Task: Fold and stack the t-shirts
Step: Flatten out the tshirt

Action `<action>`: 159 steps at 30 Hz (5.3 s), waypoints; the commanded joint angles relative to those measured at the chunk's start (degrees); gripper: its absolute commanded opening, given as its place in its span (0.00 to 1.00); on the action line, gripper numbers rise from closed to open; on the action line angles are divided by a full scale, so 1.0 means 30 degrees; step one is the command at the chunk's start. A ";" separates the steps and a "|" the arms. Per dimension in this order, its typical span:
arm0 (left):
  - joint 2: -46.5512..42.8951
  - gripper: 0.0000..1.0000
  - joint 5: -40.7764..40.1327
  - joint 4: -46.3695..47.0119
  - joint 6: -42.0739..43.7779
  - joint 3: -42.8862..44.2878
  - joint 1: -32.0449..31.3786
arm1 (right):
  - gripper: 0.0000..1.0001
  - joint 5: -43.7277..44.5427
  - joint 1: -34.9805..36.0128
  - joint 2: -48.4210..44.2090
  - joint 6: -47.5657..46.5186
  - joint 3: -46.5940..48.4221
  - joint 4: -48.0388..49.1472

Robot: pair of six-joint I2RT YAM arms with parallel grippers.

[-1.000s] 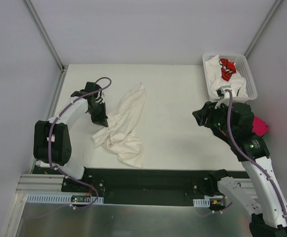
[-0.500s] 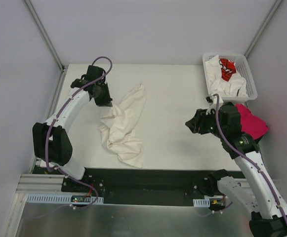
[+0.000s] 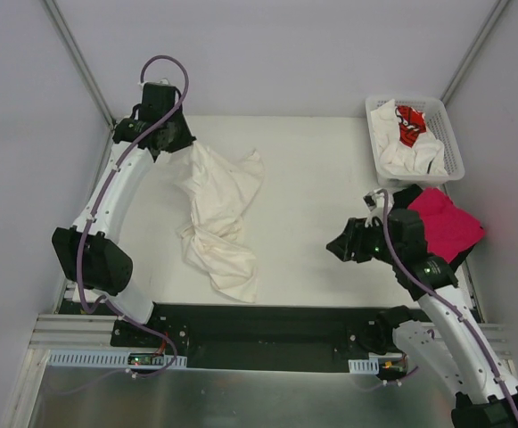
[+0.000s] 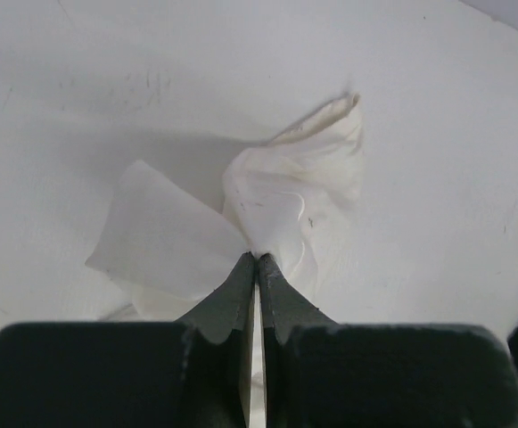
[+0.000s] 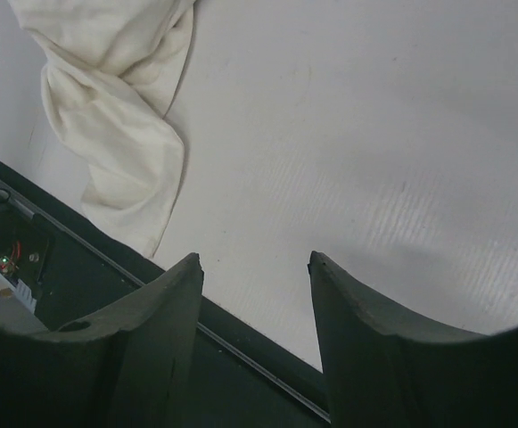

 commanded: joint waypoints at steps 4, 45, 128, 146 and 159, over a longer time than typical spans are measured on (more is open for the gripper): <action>-0.0410 0.00 -0.2643 0.0778 -0.0471 0.1084 -0.0290 | 0.55 -0.0963 0.1892 0.2869 0.1692 -0.0632 0.3115; -0.0323 0.00 -0.3819 0.1013 0.1023 0.2080 -0.0232 | 0.53 0.0620 1.4407 1.9630 0.4300 0.6018 0.8302; -0.1935 0.00 -0.3203 0.1013 0.1463 0.1055 -0.0173 | 0.29 0.0881 0.8078 2.4497 0.5325 0.6812 1.1086; -0.1729 0.00 -0.2998 0.1013 0.1375 0.1348 0.0032 | 0.40 0.1380 0.9982 2.1360 0.6643 0.3149 1.1730; -0.1671 0.00 -0.3086 0.1013 0.1492 0.1436 0.0091 | 0.40 0.1205 1.1682 2.0923 0.8165 0.2124 1.2610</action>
